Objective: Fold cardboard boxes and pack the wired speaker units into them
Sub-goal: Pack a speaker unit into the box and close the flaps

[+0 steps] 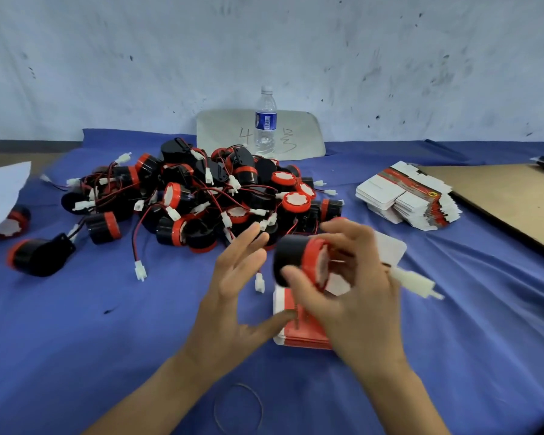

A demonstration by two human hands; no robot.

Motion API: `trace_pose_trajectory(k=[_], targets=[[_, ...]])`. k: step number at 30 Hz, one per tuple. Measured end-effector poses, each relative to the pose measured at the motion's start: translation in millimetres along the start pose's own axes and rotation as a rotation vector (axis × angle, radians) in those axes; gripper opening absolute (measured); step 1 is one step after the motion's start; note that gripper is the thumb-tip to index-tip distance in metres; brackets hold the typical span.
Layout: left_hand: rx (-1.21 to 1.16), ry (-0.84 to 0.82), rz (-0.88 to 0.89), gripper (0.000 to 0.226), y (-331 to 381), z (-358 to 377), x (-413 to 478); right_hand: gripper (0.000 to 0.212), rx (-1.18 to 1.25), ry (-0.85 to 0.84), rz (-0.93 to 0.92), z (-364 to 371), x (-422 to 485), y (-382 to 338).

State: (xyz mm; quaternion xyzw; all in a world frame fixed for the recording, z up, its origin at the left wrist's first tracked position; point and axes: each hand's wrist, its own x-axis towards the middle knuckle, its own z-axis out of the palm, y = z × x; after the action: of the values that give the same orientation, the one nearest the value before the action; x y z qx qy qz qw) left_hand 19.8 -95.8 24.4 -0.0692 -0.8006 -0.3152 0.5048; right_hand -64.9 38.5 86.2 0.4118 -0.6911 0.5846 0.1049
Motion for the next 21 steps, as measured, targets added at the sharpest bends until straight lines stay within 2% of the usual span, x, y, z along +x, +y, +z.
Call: trace_pose_trajectory(k=[3,7,10,12,14,18,21], targets=[[0.080,-0.091,-0.094,0.080,-5.7,2.5,-3.3,0.042,-0.213,0.082,0.100,-20.4,13.2,7.9],[0.123,-0.161,-0.210,0.076,-9.3,2.4,-4.4,0.034,-0.597,-0.094,0.215,-32.0,20.5,22.5],[0.123,-0.200,-0.238,0.072,-6.9,3.4,-5.0,0.036,-0.814,-0.233,0.183,-29.0,21.2,26.2],[0.085,-0.227,-0.286,0.076,-5.2,3.7,-5.3,0.040,-0.803,-0.337,0.137,-28.4,21.3,24.4],[0.038,-0.254,-0.346,0.084,-4.4,3.6,-7.1,0.041,-0.682,-0.410,0.086,-30.8,21.2,24.7],[-0.055,-0.315,-0.454,0.102,-2.7,4.3,-10.6,0.041,-0.397,-0.510,-0.001,-33.8,22.8,24.0],[-0.098,-0.347,-0.489,0.108,-2.4,7.5,-11.5,0.036,-0.334,-0.540,-0.036,-33.6,23.2,19.2]])
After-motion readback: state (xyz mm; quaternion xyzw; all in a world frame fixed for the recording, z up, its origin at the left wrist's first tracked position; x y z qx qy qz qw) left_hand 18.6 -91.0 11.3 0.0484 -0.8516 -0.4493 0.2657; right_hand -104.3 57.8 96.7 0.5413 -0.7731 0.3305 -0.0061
